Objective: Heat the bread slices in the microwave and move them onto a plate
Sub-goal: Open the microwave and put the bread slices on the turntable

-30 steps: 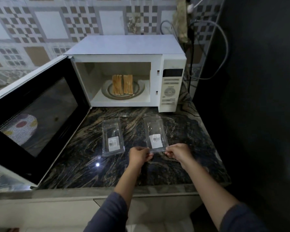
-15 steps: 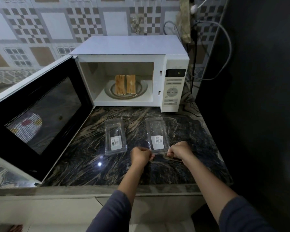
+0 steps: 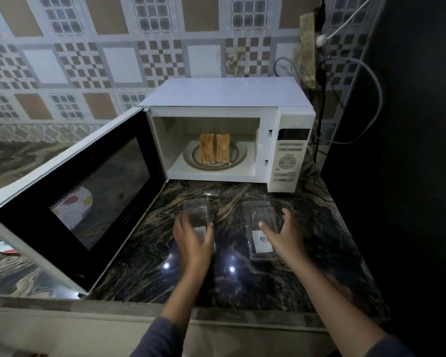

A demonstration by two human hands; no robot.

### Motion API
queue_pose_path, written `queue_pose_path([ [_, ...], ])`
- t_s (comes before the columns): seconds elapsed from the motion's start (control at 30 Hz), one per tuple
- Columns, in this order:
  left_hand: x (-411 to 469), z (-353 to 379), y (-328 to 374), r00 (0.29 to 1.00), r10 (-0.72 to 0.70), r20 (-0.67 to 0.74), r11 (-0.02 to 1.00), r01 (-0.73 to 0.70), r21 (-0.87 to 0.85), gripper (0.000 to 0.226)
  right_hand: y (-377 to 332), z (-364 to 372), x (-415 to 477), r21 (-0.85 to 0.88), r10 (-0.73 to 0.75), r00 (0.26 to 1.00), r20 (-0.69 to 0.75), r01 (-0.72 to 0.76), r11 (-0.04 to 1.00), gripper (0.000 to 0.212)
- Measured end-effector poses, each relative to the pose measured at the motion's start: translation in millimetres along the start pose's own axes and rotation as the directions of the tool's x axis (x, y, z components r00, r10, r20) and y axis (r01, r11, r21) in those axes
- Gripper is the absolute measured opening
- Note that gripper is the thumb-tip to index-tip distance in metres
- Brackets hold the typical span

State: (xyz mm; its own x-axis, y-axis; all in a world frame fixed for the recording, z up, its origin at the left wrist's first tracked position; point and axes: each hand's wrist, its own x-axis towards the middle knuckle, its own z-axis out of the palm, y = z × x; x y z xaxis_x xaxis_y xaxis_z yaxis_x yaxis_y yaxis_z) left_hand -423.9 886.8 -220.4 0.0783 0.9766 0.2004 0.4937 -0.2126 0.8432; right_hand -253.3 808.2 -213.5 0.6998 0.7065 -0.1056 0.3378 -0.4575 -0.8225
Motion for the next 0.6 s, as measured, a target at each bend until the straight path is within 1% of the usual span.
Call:
queue_pose_path([
  [0.07, 13, 0, -8, 0.998, -0.06, 0.036, 0.997, 0.058, 0.044, 0.088, -1, 13, -2, -0.045, -0.009, 1.0, 0.006, 0.009, 0.999, 0.095],
  [0.13, 23, 4, -17, 0.985, -0.138, 0.105, 0.988, 0.129, 0.086, 0.106, 2, 26, -1, -0.097, -0.011, 1.0, -0.026, 0.008, 0.995, 0.109],
  [0.2, 29, 11, -24, 0.968, -0.195, 0.158, 0.979, 0.182, 0.094, 0.118, 5, 35, 0, -0.101, 0.015, 0.998, -0.063, -0.021, 0.995, 0.119],
  [0.23, 31, 15, -27, 0.963, -0.209, 0.172, 0.977, 0.198, 0.079, 0.12, 6, 38, 1, -0.103, 0.028, 0.996, -0.08, -0.036, 0.994, 0.121],
  [0.27, 32, 18, -30, 0.961, -0.21, 0.177, 0.978, 0.203, 0.057, 0.119, 8, 41, 3, -0.11, 0.038, 0.995, -0.095, -0.048, 0.993, 0.122],
  [0.33, 34, 23, -35, 0.967, -0.197, 0.161, 0.98, 0.196, 0.022, 0.111, 9, 44, 4, -0.13, 0.036, 0.993, -0.114, -0.05, 0.99, 0.118],
  [0.5, 32, 21, -35, 0.976, -0.175, 0.126, 0.984, 0.179, -0.016, 0.081, 12, 44, 3, -0.046, 0.005, 0.984, -0.177, -0.013, 0.999, 0.092],
  [0.6, 26, 17, -24, 0.98, -0.15, 0.129, 0.986, 0.157, -0.051, 0.073, 9, 37, -3, -0.022, -0.048, 0.975, -0.219, 0.044, 0.999, 0.084],
])
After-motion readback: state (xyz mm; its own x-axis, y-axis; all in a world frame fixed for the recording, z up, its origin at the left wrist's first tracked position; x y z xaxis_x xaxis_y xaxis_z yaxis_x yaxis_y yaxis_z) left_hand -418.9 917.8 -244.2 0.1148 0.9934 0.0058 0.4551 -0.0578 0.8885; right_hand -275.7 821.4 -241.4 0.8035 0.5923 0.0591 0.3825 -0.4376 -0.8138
